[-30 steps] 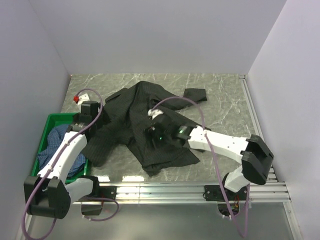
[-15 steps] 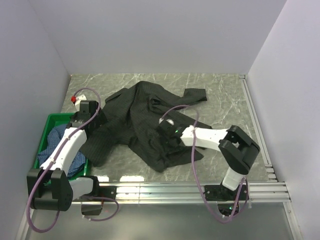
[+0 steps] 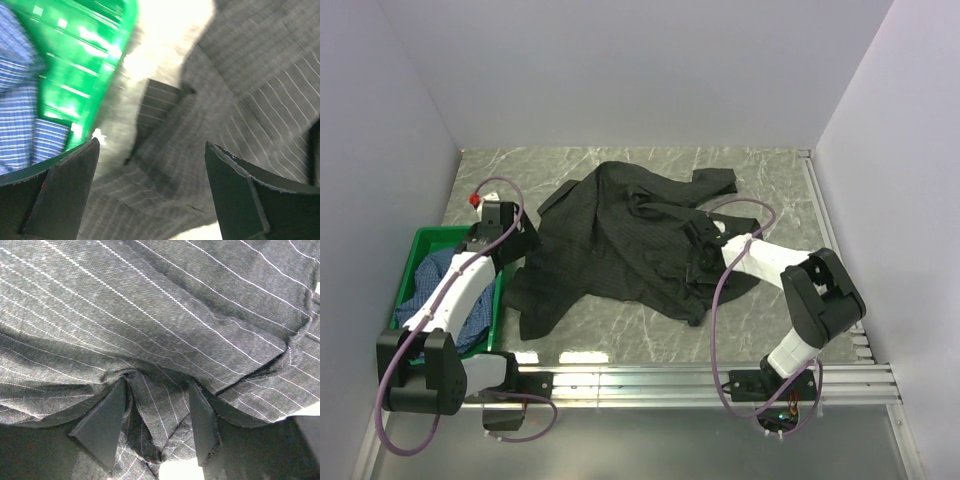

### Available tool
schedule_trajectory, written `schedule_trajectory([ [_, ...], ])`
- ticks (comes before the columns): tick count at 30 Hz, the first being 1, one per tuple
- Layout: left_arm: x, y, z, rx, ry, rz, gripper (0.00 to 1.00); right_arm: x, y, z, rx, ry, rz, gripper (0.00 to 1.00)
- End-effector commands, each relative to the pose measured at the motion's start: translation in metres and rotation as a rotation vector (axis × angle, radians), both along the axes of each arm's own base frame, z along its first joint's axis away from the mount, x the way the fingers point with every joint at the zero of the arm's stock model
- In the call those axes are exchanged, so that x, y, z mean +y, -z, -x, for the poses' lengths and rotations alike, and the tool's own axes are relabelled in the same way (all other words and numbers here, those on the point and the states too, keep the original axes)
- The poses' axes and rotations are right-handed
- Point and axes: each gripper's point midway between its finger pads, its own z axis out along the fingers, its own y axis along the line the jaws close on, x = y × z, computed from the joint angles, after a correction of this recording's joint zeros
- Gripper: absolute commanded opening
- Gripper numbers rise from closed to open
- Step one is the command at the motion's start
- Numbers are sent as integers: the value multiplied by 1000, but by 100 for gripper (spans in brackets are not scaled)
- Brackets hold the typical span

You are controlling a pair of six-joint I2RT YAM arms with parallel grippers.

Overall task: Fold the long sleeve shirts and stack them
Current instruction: Flatten the shirt out

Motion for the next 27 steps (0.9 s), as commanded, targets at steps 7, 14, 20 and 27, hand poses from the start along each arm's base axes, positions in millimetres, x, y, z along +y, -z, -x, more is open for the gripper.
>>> schedule_trajectory([
  [7, -36, 19, -1, 40, 77, 187, 92, -25, -41, -37, -150, 89, -41, 67],
  [14, -50, 44, 7, 131, 112, 245, 92, -2, -77, -12, -251, -46, -136, 82],
  [20, -56, 49, 35, 170, 93, 301, 91, 33, -93, 25, -275, -174, -224, 82],
  [27, -89, 32, 71, 101, 80, 528, 85, 49, -99, 33, -293, -203, -266, 82],
])
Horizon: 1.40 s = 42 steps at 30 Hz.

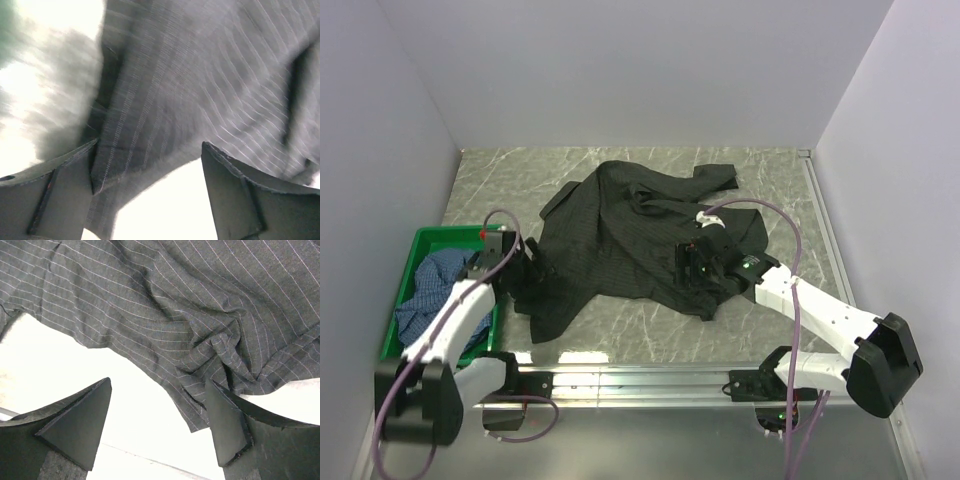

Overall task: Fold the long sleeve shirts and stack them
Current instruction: Flatten the shirt out

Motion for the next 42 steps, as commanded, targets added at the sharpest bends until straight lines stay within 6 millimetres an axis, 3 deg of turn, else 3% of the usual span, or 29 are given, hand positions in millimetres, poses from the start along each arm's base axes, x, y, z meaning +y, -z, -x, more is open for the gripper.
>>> schedule_trajectory([
  [1, -32, -11, 16, -34, 3, 196, 84, 2, -4, -3, -24, 20, -27, 82],
  [5, -66, -11, 32, -44, 66, 303, 81, 5, -1, -3, -17, 9, -27, 82],
  [8, -70, -11, 38, -43, 84, 268, 81, 5, -2, -2, -20, 5, -30, 82],
  [14, -32, -14, 28, -81, -41, 76, 81, 8, 1, 2, -16, -32, -26, 81],
  [23, -27, 1, 14, -68, -88, 43, 73, 27, 19, 21, 1, -174, 114, 78],
  [26, -25, 3, 13, -61, -90, 33, 65, 30, 30, 25, 38, -185, 148, 76],
  [29, -23, 0, 12, -64, -87, 16, 49, 26, 41, 26, 76, -164, 207, 73],
  [33, -14, -19, 5, -108, -100, -31, 20, 18, 53, 30, 120, -140, 277, 72],
  [36, -4, -36, -1, -141, -107, -83, 8, 19, 60, 33, 143, -153, 327, 72],
  [42, 3, -55, -10, -165, -89, -131, 2, 18, 75, 38, 176, -164, 453, 72],
])
